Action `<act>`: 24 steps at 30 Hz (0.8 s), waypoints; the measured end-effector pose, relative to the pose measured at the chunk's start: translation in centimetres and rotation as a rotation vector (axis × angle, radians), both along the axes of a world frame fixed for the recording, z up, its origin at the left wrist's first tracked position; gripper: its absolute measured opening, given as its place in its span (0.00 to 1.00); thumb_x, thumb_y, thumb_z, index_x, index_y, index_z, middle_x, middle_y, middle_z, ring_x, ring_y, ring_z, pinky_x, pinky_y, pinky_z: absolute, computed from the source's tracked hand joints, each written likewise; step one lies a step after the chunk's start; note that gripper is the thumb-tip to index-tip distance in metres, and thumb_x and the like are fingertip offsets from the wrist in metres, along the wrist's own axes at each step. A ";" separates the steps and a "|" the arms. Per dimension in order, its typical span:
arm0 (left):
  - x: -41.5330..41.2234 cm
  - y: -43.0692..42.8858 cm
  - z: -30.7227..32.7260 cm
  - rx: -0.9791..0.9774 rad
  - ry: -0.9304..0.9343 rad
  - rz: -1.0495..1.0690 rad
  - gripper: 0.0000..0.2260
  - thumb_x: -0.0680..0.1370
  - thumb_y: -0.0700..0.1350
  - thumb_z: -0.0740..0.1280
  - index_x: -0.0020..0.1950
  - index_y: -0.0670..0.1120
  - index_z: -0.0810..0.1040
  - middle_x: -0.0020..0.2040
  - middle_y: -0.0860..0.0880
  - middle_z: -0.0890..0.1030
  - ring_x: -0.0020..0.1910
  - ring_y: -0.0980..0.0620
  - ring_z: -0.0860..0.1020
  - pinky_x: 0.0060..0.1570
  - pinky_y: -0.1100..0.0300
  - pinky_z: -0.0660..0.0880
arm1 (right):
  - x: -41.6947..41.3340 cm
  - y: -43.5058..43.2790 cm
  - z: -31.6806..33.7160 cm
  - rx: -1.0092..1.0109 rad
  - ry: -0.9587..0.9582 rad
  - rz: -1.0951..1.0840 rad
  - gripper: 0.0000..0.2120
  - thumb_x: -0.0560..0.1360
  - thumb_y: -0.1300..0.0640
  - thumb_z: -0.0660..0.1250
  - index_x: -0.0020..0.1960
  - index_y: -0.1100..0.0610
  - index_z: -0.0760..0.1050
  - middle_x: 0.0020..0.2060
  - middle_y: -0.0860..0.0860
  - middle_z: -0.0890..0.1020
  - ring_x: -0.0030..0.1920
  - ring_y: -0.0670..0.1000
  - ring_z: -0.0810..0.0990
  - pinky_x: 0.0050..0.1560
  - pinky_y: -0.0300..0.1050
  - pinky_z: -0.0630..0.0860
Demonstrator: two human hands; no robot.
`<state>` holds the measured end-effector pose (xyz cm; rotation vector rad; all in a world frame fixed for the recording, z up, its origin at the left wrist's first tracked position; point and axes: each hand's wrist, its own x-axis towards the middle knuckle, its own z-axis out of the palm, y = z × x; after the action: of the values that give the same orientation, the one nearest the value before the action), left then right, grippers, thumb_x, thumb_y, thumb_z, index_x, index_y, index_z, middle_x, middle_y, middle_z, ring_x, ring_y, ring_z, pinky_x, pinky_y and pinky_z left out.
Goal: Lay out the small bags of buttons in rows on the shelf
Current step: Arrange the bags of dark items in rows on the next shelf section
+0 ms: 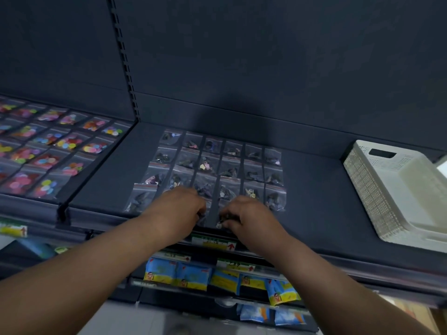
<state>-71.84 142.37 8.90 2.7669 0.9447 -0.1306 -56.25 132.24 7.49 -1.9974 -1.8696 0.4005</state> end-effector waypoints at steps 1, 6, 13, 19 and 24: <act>0.0 0.0 0.0 -0.002 -0.001 -0.002 0.11 0.79 0.43 0.61 0.59 0.50 0.77 0.56 0.51 0.74 0.59 0.51 0.70 0.52 0.59 0.71 | 0.0 0.0 0.0 -0.003 -0.003 0.004 0.10 0.75 0.59 0.67 0.56 0.56 0.80 0.51 0.53 0.77 0.51 0.52 0.75 0.53 0.46 0.73; 0.0 0.0 0.1 -0.011 -0.009 -0.015 0.11 0.80 0.43 0.60 0.60 0.51 0.77 0.57 0.51 0.74 0.60 0.51 0.70 0.54 0.59 0.70 | 0.0 0.2 0.0 -0.002 -0.005 0.032 0.09 0.75 0.60 0.67 0.55 0.57 0.80 0.50 0.53 0.78 0.50 0.52 0.75 0.52 0.46 0.74; -0.2 0.2 -0.1 -0.034 -0.061 -0.020 0.10 0.80 0.46 0.61 0.58 0.49 0.77 0.55 0.51 0.74 0.58 0.51 0.71 0.54 0.59 0.70 | 0.2 0.2 -0.2 0.000 0.009 0.024 0.10 0.75 0.58 0.67 0.56 0.56 0.79 0.51 0.51 0.77 0.52 0.50 0.74 0.53 0.42 0.73; 0.0 1.1 0.7 0.040 -0.162 -0.005 0.16 0.79 0.52 0.61 0.66 0.50 0.71 0.61 0.51 0.73 0.64 0.51 0.69 0.62 0.58 0.67 | 1.5 0.1 0.5 0.080 -0.145 -0.112 0.16 0.76 0.55 0.66 0.63 0.55 0.75 0.62 0.52 0.73 0.64 0.53 0.69 0.64 0.42 0.64; 0.4 1.9 1.9 0.039 -0.159 -0.015 0.21 0.80 0.53 0.60 0.72 0.50 0.65 0.71 0.52 0.67 0.69 0.51 0.64 0.66 0.59 0.62 | 2.5 0.1 1.1 -0.018 -0.251 -0.163 0.22 0.79 0.48 0.60 0.71 0.51 0.66 0.72 0.51 0.64 0.73 0.52 0.59 0.72 0.43 0.53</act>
<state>-71.44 144.25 10.82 2.7708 0.8956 0.1050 -53.77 132.35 8.60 -2.2819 -1.8283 0.1264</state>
